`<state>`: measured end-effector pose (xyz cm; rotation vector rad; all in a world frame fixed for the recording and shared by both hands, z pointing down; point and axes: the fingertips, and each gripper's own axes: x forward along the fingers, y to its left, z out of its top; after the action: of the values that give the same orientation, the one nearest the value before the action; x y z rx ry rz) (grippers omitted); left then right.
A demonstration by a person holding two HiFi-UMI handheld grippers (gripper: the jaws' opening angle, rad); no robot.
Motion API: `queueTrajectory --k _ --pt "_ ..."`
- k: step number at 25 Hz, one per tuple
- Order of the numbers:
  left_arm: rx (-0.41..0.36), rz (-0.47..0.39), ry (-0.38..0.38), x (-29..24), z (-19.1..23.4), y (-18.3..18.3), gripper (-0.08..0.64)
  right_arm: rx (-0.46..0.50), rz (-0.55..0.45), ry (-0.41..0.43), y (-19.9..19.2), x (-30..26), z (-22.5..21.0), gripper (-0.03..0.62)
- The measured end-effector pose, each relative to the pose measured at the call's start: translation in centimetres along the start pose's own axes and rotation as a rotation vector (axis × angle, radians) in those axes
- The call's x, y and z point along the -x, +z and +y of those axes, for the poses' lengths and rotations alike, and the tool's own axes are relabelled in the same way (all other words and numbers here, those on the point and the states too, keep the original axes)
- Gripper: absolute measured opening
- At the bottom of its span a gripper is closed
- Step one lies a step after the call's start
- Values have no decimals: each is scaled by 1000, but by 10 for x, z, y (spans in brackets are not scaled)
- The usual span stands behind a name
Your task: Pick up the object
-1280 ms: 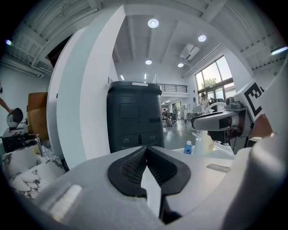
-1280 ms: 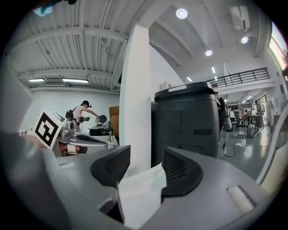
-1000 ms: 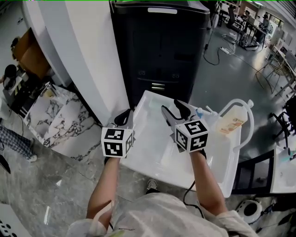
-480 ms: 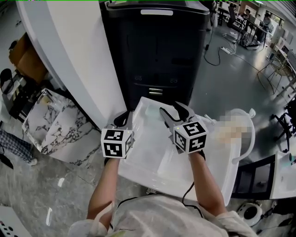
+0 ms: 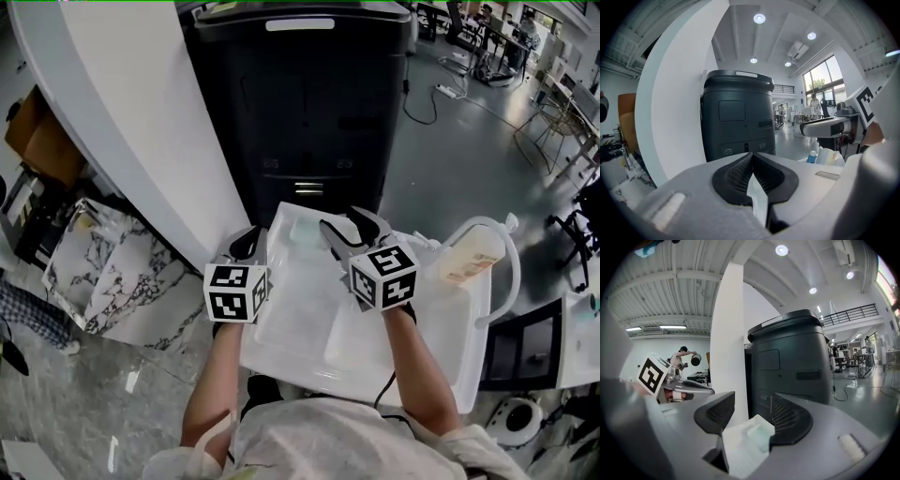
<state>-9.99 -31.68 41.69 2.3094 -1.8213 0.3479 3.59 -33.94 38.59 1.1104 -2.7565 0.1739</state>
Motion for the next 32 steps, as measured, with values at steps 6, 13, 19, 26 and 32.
queueTrajectory --k 6,13,19,26,32 --pt "-7 -4 -82 -22 14 1 6 1 24 -66 -5 -16 -3 219" --pt "-36 -10 -200 -49 30 10 6 -3 49 -141 -9 -40 0 222" --pt "-54 -16 -288 -62 42 16 6 -2 72 -219 -15 -52 -3 222" --pt "-76 -20 -370 -70 48 18 6 28 125 -266 -22 -60 -2 224" --pt "-77 -16 -413 -74 48 15 6 51 175 -287 -29 -63 0 224"
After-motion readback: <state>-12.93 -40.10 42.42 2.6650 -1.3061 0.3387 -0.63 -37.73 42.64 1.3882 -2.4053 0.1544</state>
